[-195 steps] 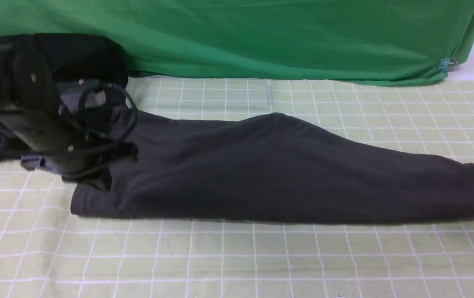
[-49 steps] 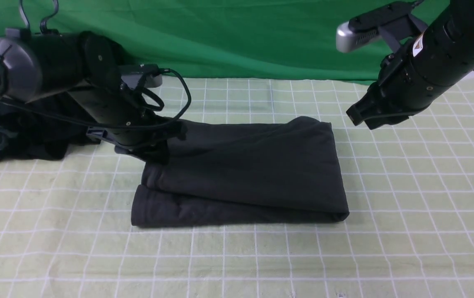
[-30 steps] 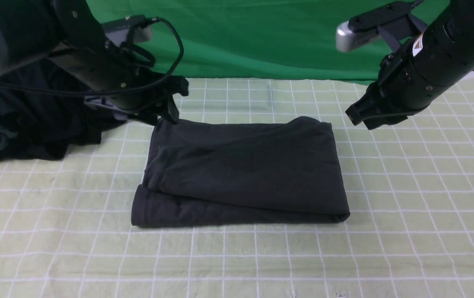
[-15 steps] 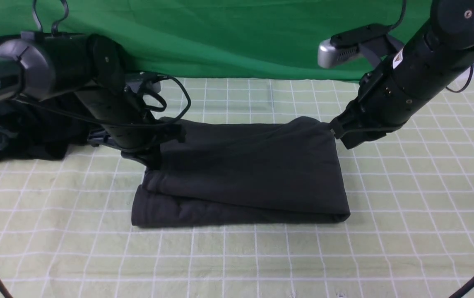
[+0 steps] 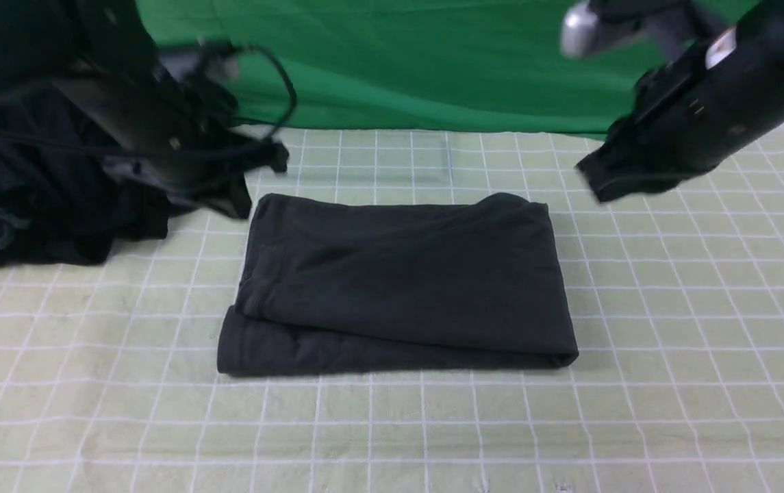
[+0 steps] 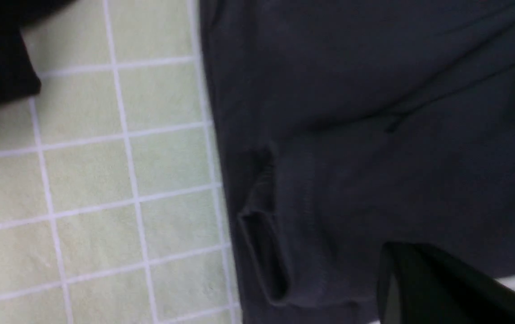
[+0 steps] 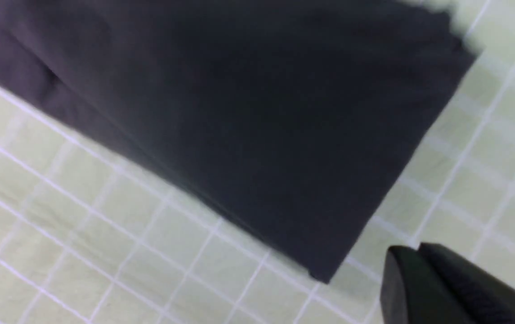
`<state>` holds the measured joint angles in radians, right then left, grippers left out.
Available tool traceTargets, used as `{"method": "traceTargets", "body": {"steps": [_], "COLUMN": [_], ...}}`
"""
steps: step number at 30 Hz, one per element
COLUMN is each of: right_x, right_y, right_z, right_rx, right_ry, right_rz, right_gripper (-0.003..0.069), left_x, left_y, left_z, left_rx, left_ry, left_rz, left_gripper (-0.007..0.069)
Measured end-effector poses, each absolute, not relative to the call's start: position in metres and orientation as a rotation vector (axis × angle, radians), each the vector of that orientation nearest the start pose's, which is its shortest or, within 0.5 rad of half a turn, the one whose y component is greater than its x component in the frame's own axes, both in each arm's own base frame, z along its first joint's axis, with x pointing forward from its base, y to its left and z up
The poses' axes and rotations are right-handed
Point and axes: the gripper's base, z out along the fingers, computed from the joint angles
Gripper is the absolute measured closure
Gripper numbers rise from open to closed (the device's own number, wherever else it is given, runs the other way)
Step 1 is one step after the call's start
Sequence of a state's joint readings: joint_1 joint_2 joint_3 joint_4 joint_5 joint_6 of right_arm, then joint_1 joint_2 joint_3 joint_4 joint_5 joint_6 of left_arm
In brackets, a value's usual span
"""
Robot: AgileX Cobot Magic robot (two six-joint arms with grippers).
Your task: Fold a long-sleeved shirt over a green coffee tablecloth.
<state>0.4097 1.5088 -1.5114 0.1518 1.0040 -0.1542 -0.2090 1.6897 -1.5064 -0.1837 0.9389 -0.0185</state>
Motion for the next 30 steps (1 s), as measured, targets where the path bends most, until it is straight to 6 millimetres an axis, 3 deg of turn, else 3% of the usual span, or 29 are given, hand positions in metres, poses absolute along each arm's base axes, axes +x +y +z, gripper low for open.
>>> {"method": "traceTargets", "body": {"steps": [3,5,6,7,8,11,13,16,17,20,25,30], "right_x": [0.254,0.231,0.211,0.2,0.178,0.118,0.086,0.061,0.044,0.025,0.015,0.016], "right_y": [0.122,0.112,0.102,0.097,0.085,0.055,0.04,0.028,0.02,0.011,0.005,0.005], "right_z": [0.426,0.445,0.454,0.458,0.467,0.462,0.445,0.415,0.398,0.367,0.333,0.328], "right_rx": [-0.598,-0.566,-0.539,-0.525,-0.493,-0.412,-0.369,-0.334,-0.305,-0.265,-0.232,-0.228], "right_ry": [2.209,2.091,2.0,1.949,1.836,1.545,1.4,1.292,1.201,1.075,0.973,0.964], "right_rz": [0.319,0.327,0.325,0.322,0.314,0.288,0.285,0.287,0.292,0.294,0.295,0.295], "right_gripper": [0.0658,0.0658,0.0658,0.0658,0.0658,0.0658,0.0658,0.0658,0.0658,0.0657,0.0647,0.0617], "left_x": [0.314,0.292,0.259,0.255,0.231,0.162,0.124,0.087,0.065,0.039,0.021,0.022], "left_y": [-0.083,-0.078,-0.071,-0.07,-0.065,-0.049,-0.041,-0.033,-0.027,-0.021,-0.016,-0.015], "left_z": [0.378,0.397,0.418,0.418,0.429,0.435,0.426,0.41,0.395,0.364,0.32,0.297], "left_rx": [0.184,0.185,0.185,0.184,0.183,0.176,0.171,0.163,0.155,0.131,0.062,0.058], "left_ry": [2.453,2.387,2.299,2.297,2.234,2.094,2.023,1.936,1.871,1.78,1.714,1.724], "left_rz": [-0.355,-0.362,-0.368,-0.368,-0.372,-0.379,-0.382,-0.385,-0.385,-0.393,-0.442,-0.425], "left_gripper": [0.0629,0.0629,0.0629,0.0629,0.0629,0.0629,0.0629,0.0629,0.0629,0.0629,0.0629,0.0629]}}
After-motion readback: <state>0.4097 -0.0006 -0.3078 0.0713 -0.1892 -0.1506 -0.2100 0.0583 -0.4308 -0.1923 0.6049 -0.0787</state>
